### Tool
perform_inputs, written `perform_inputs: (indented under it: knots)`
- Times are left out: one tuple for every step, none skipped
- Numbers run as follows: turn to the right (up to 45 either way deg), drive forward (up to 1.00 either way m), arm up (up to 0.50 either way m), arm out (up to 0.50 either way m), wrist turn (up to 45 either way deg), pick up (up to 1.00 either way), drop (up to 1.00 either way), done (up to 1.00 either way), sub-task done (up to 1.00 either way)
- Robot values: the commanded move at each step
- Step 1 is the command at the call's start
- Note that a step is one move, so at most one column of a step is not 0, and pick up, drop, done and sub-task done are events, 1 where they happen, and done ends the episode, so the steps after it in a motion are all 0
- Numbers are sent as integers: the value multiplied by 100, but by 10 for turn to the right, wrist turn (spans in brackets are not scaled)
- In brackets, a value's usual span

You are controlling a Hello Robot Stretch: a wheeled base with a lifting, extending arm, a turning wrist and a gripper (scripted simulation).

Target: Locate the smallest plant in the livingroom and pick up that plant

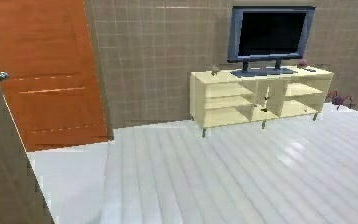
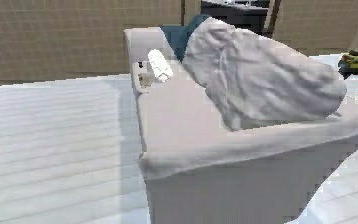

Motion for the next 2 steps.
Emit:
perform_inputs:
  knots:
    - [0,100,0,0,0,0,0,0,0]
    - [30,0,0,0,0,0,0,0,0]
